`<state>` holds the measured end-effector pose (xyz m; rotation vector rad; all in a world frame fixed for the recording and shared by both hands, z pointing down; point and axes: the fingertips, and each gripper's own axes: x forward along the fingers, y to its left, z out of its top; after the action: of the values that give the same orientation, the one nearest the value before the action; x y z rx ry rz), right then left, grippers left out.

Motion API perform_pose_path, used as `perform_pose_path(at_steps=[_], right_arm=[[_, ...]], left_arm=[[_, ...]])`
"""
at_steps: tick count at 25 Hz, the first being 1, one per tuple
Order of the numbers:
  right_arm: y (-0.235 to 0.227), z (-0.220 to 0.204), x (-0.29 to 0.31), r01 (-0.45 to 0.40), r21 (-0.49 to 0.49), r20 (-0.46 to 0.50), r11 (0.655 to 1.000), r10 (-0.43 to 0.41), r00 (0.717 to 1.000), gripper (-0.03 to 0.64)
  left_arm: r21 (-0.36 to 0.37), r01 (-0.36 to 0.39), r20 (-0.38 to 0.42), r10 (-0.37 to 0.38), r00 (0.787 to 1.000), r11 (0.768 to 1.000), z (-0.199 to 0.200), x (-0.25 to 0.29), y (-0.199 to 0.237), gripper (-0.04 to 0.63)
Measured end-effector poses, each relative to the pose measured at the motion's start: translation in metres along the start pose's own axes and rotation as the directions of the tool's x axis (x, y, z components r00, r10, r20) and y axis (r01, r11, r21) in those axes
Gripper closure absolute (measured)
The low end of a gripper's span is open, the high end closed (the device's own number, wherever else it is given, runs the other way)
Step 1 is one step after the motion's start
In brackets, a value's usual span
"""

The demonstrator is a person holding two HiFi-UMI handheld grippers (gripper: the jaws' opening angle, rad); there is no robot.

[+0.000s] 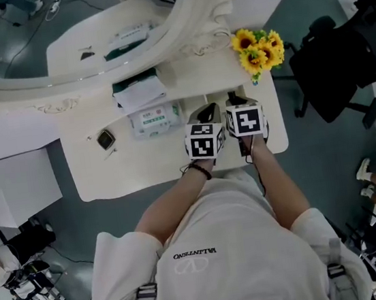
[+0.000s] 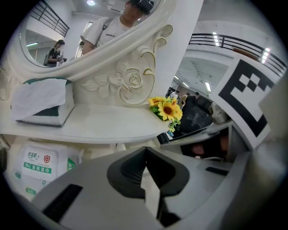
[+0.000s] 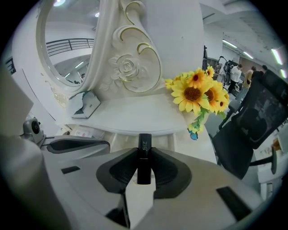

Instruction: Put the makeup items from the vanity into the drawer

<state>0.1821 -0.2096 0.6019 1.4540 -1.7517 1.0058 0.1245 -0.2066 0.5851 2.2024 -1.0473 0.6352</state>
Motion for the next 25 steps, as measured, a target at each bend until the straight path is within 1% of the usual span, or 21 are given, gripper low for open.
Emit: perform_pose_path(at_steps=[25], right_arm=[[0.004, -0.001, 0.016, 0.009, -0.032, -0.026, 0.999, -0.01, 1.0, 0.511]], left_arm=[[-0.008, 0.005, 0.005, -0.005, 1.0, 1.0, 0.002, 0.0, 0.005, 0.594]])
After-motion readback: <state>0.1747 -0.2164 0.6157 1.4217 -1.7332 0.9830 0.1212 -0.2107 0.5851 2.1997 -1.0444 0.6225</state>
